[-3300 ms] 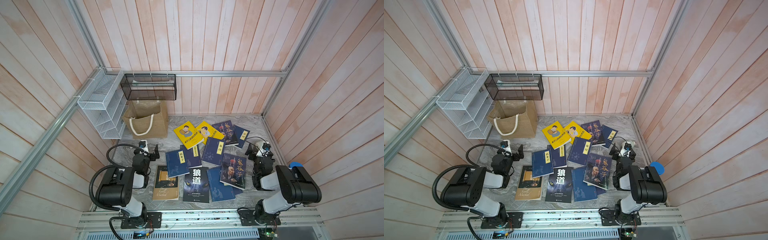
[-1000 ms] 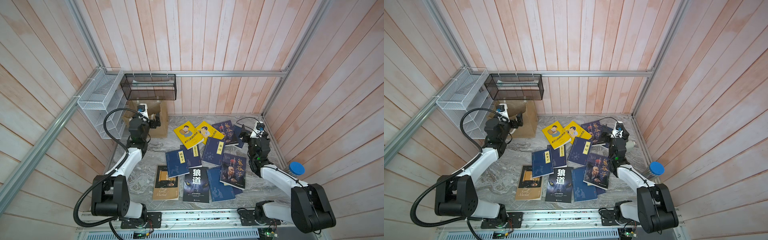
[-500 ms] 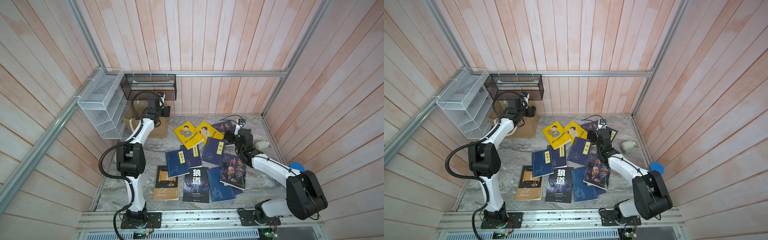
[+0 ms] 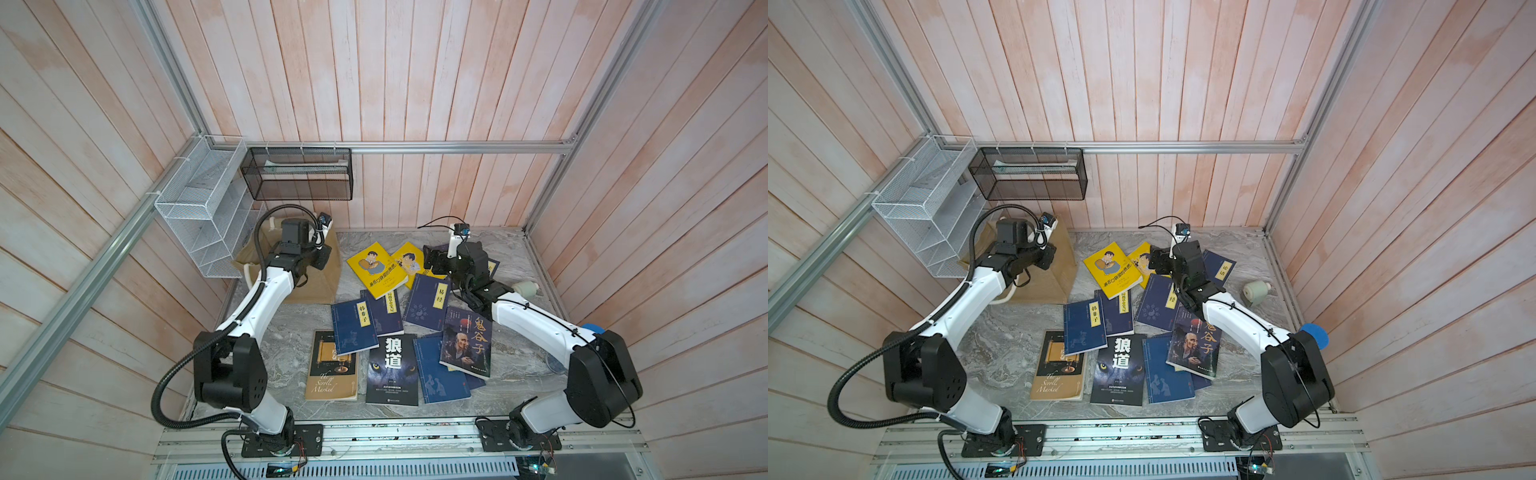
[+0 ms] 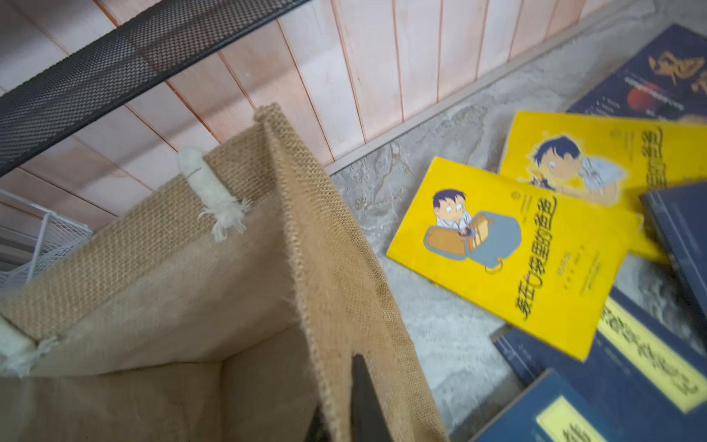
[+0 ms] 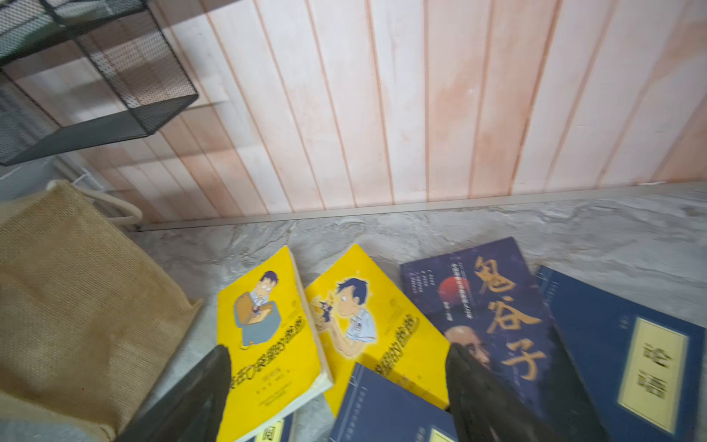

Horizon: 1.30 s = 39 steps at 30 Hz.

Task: Put the books into the canvas bag
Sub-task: Move the canvas bag to the center of the board, then adjust the canvas bag at the center of the board.

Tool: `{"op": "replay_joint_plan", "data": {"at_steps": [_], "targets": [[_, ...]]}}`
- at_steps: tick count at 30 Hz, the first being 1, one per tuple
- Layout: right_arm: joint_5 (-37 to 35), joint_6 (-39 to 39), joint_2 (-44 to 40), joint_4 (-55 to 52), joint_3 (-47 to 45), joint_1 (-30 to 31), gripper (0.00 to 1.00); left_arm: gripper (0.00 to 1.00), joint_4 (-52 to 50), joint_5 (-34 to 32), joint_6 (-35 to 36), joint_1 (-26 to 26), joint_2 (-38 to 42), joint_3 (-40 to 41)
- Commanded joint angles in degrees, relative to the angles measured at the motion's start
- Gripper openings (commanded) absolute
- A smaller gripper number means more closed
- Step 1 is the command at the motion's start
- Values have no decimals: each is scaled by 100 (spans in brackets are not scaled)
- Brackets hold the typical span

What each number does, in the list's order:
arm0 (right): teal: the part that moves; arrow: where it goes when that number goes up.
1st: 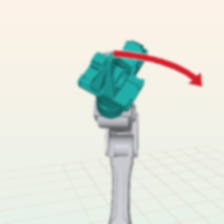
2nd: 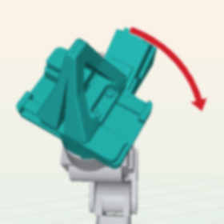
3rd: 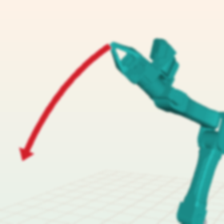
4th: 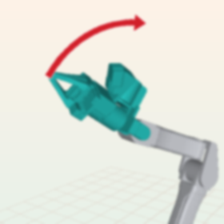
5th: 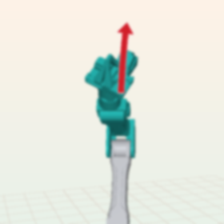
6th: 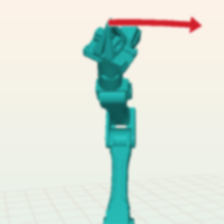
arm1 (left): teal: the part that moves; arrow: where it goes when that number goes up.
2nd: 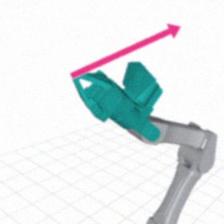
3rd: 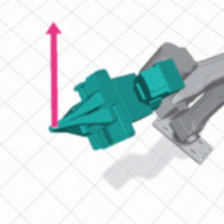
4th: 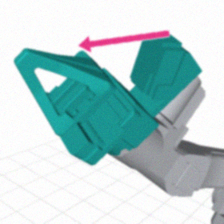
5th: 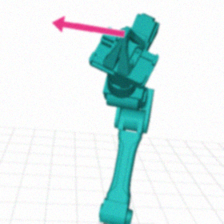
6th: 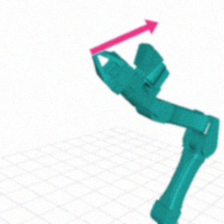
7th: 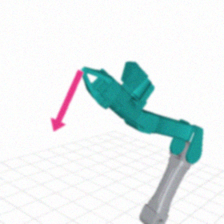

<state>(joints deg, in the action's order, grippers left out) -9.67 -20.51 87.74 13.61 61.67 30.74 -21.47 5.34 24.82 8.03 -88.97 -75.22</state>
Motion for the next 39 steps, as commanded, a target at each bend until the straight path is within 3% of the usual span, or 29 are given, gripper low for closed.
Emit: {"op": "replay_joint_plan", "data": {"at_steps": [1,3,5,6,9,13,19,21,23,28,33,36,39], "targets": [[541,-228,559,-250,537,280,87,0,-189,238,1216,-12,464,422],[733,-297,910,-344,938,447,87,3,-273,117,1449,-12,717,645],[957,-369,1255,-409,1368,600,86,41,-154,-65,1410,-12,1018,867],[1035,-398,1400,-420,1546,657,86,49,-68,-65,1349,-8,1181,956],[1212,-404,1854,-453,2168,847,86,63,268,-113,889,-12,1692,1144],[1538,-304,2481,-344,2978,1007,86,74,270,-837,-249,-11,2103,980],[2251,-600,3352,-359,4291,1077,86,75,-1327,-1832,-2828,-220,2050,-7],[2329,-565,3630,-521,4767,1146,85,75,-1794,-1660,-3776,-560,2099,-119],[2338,-432,3942,-771,5315,1259,85,75,-1993,-1054,-4295,-986,2201,-44],[2387,-11,4770,-1536,6664,1466,85,75,-2420,-113,-5083,-1906,2073,74],[2513,-85,5619,-2005,7894,1472,88,76,-1891,1306,-5584,-2581,1916,841],[2668,-94,5874,-2160,8202,1478,86,76,-1640,1456,-5739,-2612,1880,1180],[2723,-72,5772,-2253,8035,1477,74,69,-1521,1384,-5773,-2614,1923,1409]]}}
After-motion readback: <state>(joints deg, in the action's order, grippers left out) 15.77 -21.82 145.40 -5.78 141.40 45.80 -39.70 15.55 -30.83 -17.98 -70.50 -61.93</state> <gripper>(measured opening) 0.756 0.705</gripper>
